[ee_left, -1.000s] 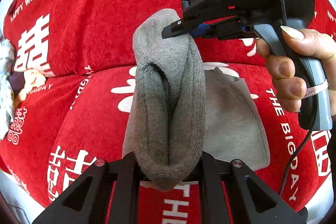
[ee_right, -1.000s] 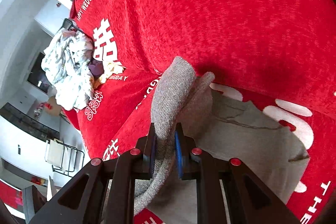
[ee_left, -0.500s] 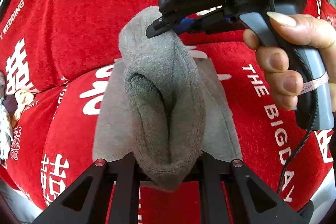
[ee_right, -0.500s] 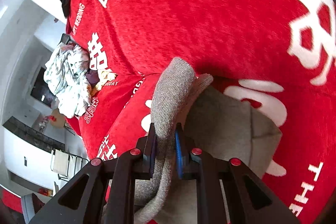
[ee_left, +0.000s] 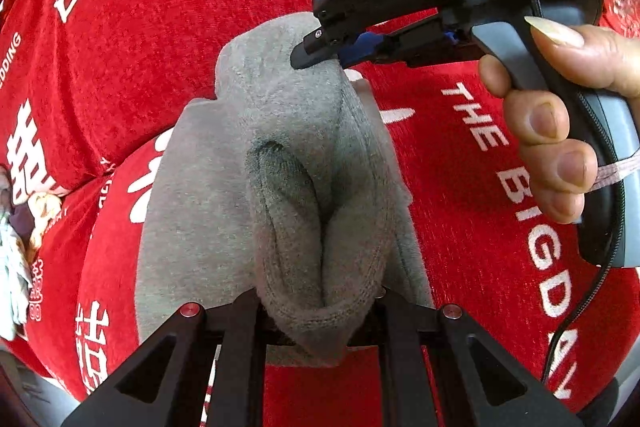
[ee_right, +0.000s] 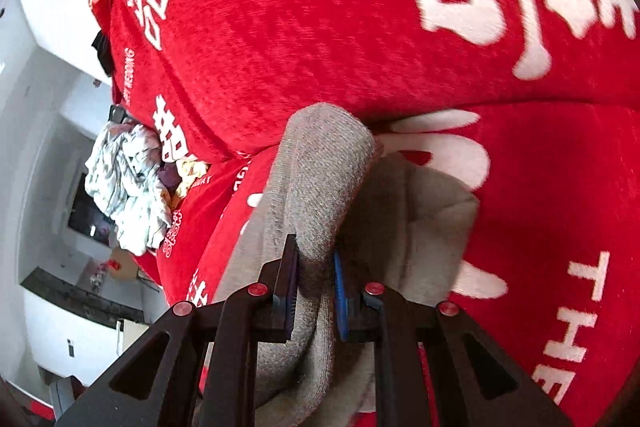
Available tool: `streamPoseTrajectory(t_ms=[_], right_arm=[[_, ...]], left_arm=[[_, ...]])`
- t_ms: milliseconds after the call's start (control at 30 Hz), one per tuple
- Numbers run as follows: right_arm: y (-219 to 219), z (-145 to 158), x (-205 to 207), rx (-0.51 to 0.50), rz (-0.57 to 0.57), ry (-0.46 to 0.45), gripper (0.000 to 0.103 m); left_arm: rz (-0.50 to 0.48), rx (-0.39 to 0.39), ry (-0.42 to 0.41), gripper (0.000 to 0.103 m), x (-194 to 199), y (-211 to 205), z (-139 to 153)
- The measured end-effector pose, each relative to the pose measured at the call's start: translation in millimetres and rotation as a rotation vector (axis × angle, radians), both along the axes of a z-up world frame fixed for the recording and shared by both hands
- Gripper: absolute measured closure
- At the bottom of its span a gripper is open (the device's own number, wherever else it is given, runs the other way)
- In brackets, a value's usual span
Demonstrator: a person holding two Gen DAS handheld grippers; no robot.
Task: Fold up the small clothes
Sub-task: 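Lower the bundle and open the left gripper while the right gripper holds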
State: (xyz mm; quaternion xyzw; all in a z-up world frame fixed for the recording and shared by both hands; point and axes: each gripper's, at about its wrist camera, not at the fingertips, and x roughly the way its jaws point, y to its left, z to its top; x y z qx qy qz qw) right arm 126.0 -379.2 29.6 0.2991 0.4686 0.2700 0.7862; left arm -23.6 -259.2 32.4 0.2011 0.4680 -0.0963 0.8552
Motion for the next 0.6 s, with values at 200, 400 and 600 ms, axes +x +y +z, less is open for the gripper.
streamPoseTrajectory(t_ms=[200, 400, 600], right_arm=[[-13.5, -22.3, -7.2, 0.012, -0.051, 0.026, 0.086], [-18.5, -26.8, -12.9, 0.008, -0.081, 0.025, 0.086], [-27.3, -19.8, -17.3, 0.008, -0.102, 0.021, 0.094]], left_arm=[[-0.019, 0.045, -0.02, 0.089, -3.0, -10.9, -7.5], [-0.025, 0.066, -0.036, 0.085, -4.3, -11.5, -10.1], [-0.065, -0.131, -0.002, 0.016, -18.4, 17.4, 18.9]])
